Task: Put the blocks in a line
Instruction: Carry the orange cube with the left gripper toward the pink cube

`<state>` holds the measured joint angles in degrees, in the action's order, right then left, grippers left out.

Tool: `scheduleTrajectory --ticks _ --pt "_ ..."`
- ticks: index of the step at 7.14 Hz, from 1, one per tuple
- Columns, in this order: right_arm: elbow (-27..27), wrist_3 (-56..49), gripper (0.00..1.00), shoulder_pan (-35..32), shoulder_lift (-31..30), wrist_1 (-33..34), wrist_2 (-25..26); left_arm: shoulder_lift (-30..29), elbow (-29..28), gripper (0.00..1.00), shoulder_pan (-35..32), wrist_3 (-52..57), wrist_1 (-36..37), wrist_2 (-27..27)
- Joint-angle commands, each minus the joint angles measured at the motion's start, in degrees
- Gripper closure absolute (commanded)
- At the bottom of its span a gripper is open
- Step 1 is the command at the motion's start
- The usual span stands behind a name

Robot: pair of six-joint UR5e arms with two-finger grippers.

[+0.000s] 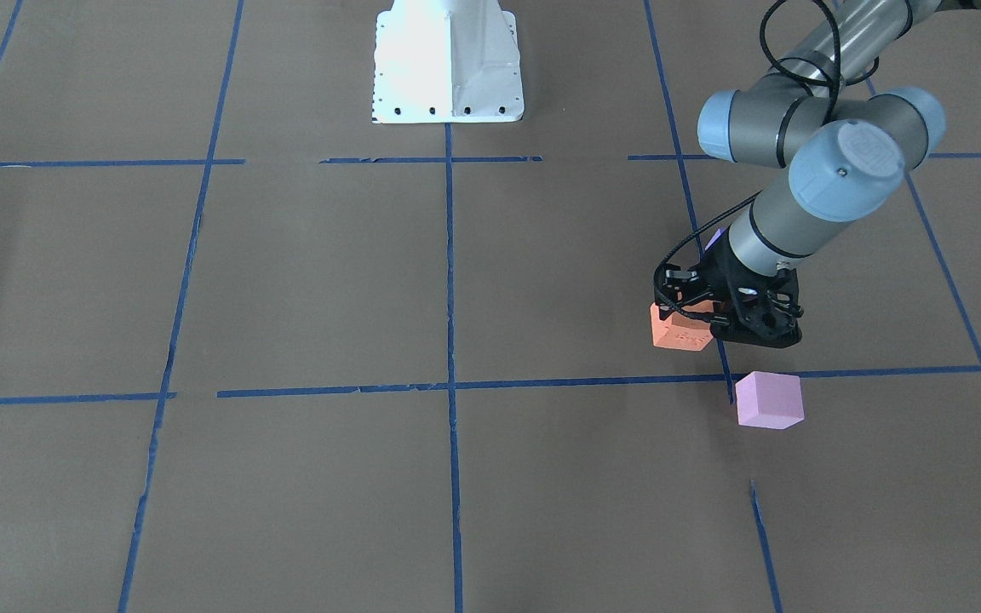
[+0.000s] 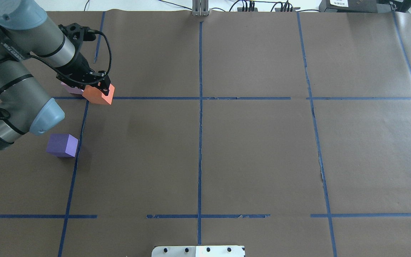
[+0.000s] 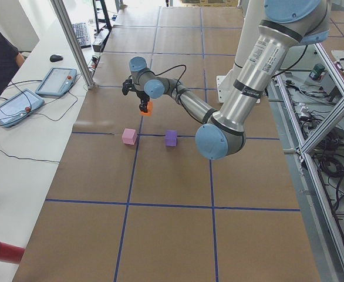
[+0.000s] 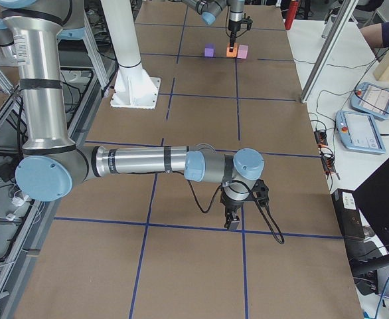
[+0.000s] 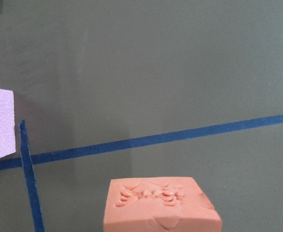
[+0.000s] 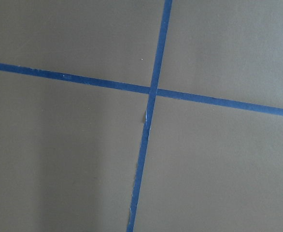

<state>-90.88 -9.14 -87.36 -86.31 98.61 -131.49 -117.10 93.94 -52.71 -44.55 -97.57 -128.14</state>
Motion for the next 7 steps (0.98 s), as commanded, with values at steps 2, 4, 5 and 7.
scheduleTrajectory --ticks 2,4,5,7 --pt "0.0 0.0 0.0 0.0 0.0 0.0 0.0 9.15 2.74 0.98 -4.4 5.83 0.54 -0.36" --pt "0.0 0.0 0.0 0.0 0.0 0.0 0.0 10.32 1.6 0.98 -4.6 6.93 0.72 -0.45" --pt "0.0 0.0 0.0 0.0 0.0 0.0 0.0 9.88 -0.23 0.98 -4.42 7.02 0.02 -0.45" --pt "0.0 0.0 0.0 0.0 0.0 0.0 0.0 8.74 -5.31 0.98 -4.07 7.02 -4.79 -0.88"
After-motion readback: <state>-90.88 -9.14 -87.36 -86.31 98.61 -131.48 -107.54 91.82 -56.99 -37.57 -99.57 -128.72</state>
